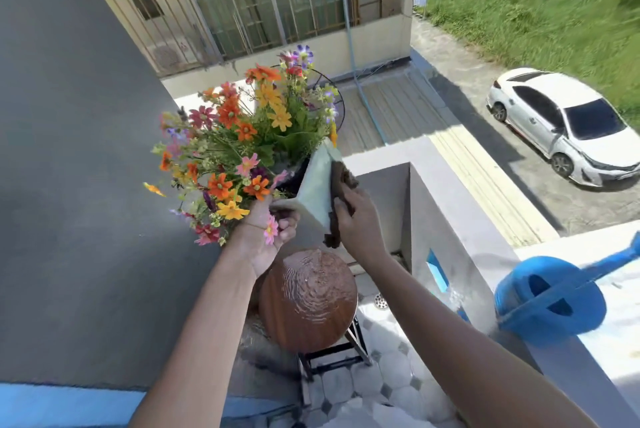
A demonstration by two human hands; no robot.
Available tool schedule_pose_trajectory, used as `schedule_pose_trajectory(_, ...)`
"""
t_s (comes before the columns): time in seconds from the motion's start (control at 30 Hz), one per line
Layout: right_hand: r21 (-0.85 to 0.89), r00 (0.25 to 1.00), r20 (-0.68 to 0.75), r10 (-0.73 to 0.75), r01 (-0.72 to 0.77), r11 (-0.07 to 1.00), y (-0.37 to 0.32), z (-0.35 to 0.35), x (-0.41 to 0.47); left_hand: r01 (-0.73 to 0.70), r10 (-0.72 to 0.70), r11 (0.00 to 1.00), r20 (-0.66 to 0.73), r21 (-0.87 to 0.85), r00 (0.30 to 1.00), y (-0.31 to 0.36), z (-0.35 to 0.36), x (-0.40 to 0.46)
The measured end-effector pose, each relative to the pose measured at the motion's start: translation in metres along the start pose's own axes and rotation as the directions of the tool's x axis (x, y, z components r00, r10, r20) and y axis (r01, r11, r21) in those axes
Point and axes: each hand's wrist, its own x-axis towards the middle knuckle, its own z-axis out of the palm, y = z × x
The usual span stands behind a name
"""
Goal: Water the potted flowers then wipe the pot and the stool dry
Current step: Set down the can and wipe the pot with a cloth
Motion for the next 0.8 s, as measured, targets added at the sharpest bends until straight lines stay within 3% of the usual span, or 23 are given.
schedule_pose_trajectory(0.1,0.0,1.0,0.023,0.011,-0.011,1.0,-0.008,0.001,-0.01,-0.04,0.042,0.994,-0.015,0.102,0.999,-0.001,-0.005,0.003)
schedule_pose_trajectory(0.2,0.07,1.0,-0.008,0.027,-0.026,0.997,-0.029,-0.003,-0.009,-0.014,0.014,0.995,0.002,0.094,1.0,-0.018,-0.02,0.018)
schedule_pose_trajectory(0.27,0.157,0.998,-0.025,0.063,-0.059,0.986,-0.046,-0.007,-0.004,-0.011,0.024,0.996,-0.147,0.087,0.989,-0.058,-0.077,0.079)
schedule_pose_trajectory(0.33,0.248,0.994,-0.043,0.101,-0.088,0.965,-0.061,-0.011,0.003,0.122,-0.104,0.987,-0.166,0.101,0.981,-0.096,-0.123,0.139)
schedule_pose_trajectory(0.37,0.277,0.993,-0.055,0.107,-0.088,0.957,-0.065,-0.012,0.008,0.17,-0.153,0.981,-0.162,0.097,0.975,-0.094,-0.12,0.134)
schedule_pose_trajectory(0.43,0.256,0.993,-0.09,0.075,-0.05,0.965,-0.067,-0.018,0.018,0.078,-0.059,0.987,-0.138,0.139,0.989,-0.053,-0.065,0.059)
schedule_pose_trajectory(0.53,0.146,0.991,-0.116,0.065,-0.048,0.988,-0.048,-0.024,0.034,0.008,-0.013,0.988,0.03,0.153,0.999,-0.031,-0.018,0.009)
schedule_pose_trajectory(0.6,0.092,0.987,-0.106,0.124,-0.114,0.989,-0.026,-0.025,0.037,-0.05,0.06,0.984,-0.05,0.172,0.997,-0.03,-0.017,0.009)
schedule_pose_trajectory(0.7,0.022,0.979,-0.061,0.197,-0.196,0.98,-0.005,-0.026,0.035,0.004,-0.001,0.989,-0.017,0.148,1.0,-0.02,-0.007,0.006)
schedule_pose_trajectory(0.8,0.046,0.984,-0.061,0.168,-0.165,0.985,-0.014,-0.025,0.045,-0.023,0.039,0.985,-0.09,0.17,0.995,-0.034,-0.026,0.03)
